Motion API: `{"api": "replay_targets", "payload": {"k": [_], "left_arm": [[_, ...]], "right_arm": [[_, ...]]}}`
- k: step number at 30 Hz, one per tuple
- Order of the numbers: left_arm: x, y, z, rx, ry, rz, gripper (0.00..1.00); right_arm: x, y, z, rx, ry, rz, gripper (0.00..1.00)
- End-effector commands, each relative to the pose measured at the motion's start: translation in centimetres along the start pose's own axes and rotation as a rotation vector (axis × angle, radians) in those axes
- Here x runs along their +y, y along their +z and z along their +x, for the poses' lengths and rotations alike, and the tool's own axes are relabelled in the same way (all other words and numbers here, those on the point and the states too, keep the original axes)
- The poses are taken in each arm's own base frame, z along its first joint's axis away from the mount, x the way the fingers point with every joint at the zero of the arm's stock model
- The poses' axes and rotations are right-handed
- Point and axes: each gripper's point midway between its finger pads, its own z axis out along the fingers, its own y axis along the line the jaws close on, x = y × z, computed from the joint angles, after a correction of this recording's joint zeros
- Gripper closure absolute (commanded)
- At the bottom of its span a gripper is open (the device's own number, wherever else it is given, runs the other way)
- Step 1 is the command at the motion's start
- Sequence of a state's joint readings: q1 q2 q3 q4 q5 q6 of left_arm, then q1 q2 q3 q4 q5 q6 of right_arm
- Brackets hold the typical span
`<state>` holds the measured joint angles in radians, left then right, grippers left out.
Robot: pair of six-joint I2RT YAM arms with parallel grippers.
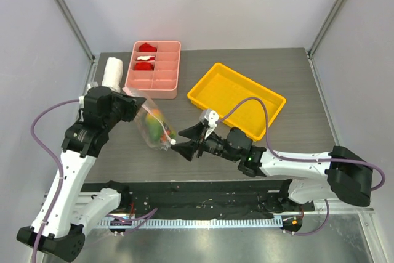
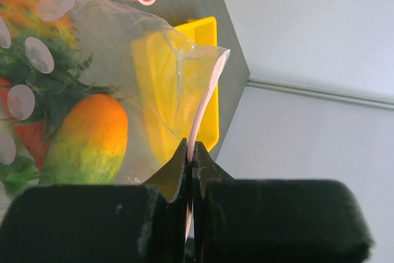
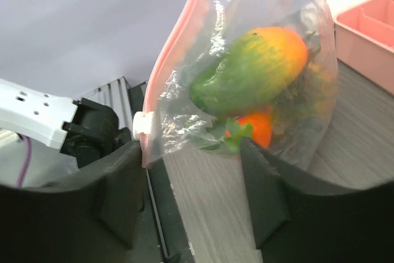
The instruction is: Open the zip-top bag and remove the fake food
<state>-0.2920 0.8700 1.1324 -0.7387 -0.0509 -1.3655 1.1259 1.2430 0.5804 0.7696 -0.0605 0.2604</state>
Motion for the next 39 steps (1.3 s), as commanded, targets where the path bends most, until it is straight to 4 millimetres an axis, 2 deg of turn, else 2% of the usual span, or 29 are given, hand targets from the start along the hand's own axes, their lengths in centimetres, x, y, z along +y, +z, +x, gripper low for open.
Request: {"api": "replay_targets", "payload": {"k": [1, 2, 3, 4, 6, 7, 8, 9, 10, 11, 12, 14, 17, 18, 20, 22, 25, 27, 28, 29, 32, 34, 37, 39], "left_arm": [[-2.3, -1.1, -0.1, 0.006, -0.023, 0.111, 1.0], [-2.7, -1.2, 0.0, 0.01, -0.01, 0.133, 1.0], [-3.2, -1.5, -0.2, 0.002, 0.028, 0.155, 1.0], [-3.2, -1.7, -0.2, -0.001, 0.051, 0.16, 1.0], [-4.2, -2.7, 0.4, 0.032, 0.141, 0.222, 1.0], [-4.4, -3.7, 0.4, 0.026, 0.272, 0.26, 0.96], [-3.9, -4.2, 0.3, 0.02, 0.351, 0.252, 0.84], [-3.5, -4.9, 0.1, 0.006, 0.412, 0.243, 0.69], [-3.3, -5.6, -0.5, -0.027, 0.555, 0.254, 0.37], [-2.7, -6.4, -0.6, -0.032, 0.625, 0.248, 0.29], [-2.6, -6.9, -0.5, -0.031, 0.689, 0.26, 0.27], [-2.7, -8.0, -0.7, -0.061, 0.846, 0.314, 0.24], [-4.3, -8.8, 2.3, 0.052, 0.972, 0.508, 0.2], [-5.7, -9.3, 4.4, 0.149, 0.992, 0.636, 0.21], [-6.7, -9.7, 6.0, 0.24, 1.017, 0.735, 0.2], [-7.6, -9.4, 6.7, 0.273, 1.038, 0.797, 0.1], [-8.8, -10.1, 8.1, 0.299, 1.153, 0.922, 0.07], [-9.4, -10.3, 8.7, 0.307, 1.232, 1.0, 0.07], [-9.3, -10.5, 9.7, 0.387, 1.254, 1.056, 0.07], [-9.4, -10.4, 9.9, 0.4, 1.283, 1.083, 0.07], [-9.7, -9.5, 10.5, 0.447, 1.366, 1.155, 0.07], [-10.5, -8.2, 10.3, 0.43, 1.402, 1.147, 0.09], [-11.6, -8.2, 10.4, 0.46, 1.427, 1.196, 0.09], [-10.7, -7.1, 11.2, 0.571, 1.393, 1.19, 0.09]], "right_arm": [[0.7, 1.9, -3.6, -0.09, -0.006, -0.006, 0.47], [0.6, 2.0, -3.5, -0.089, 0.003, -0.003, 0.6], [0.6, 2.0, -3.1, -0.08, 0.002, -0.001, 0.91], [0.4, 1.9, -3.1, -0.08, 0.001, 0.009, 0.99], [0.2, 1.2, -3.5, -0.067, -0.038, 0.022, 0.99], [-0.1, 0.8, -3.9, -0.059, -0.057, 0.041, 0.99], [-1.2, 0.6, -5.2, -0.071, -0.095, 0.104, 0.99], [-1.7, -0.5, -5.2, -0.017, -0.113, 0.129, 0.99], [-2.3, -0.7, -5.4, 0.016, -0.123, 0.141, 0.98], [-2.1, -0.6, -7.4, 0.029, -0.135, 0.081, 0.99], [-3.0, -1.3, -5.6, 0.155, -0.132, 0.071, 0.99], [-3.5, -1.6, -5.3, 0.231, -0.134, 0.022, 0.99], [-2.6, -2.0, -5.0, 0.367, -0.138, -0.096, 0.99], [-2.2, -2.0, -4.8, 0.394, -0.157, -0.135, 0.99], [-2.3, -1.8, -4.9, 0.441, -0.183, -0.149, 0.99], [-2.7, -1.8, -5.2, 0.46, -0.225, -0.154, 0.99], [-3.3, -1.9, -6.5, 0.47, -0.238, -0.146, 0.99], [-3.3, -1.8, -8.1, 0.45, -0.248, -0.15, 0.99], [-3.2, -1.8, -8.7, 0.44, -0.247, -0.167, 0.98], [-2.8, -1.6, -9.6, 0.423, -0.253, -0.185, 0.99], [-1.5, -1.4, -10.4, 0.425, -0.239, -0.258, 0.99], [-1.7, -1.0, -10.0, 0.45, -0.222, -0.266, 0.98], [-1.8, -0.7, -9.9, 0.462, -0.213, -0.283, 0.99], [-2.0, -0.4, -10.6, 0.45, -0.221, -0.282, 0.99]]}}
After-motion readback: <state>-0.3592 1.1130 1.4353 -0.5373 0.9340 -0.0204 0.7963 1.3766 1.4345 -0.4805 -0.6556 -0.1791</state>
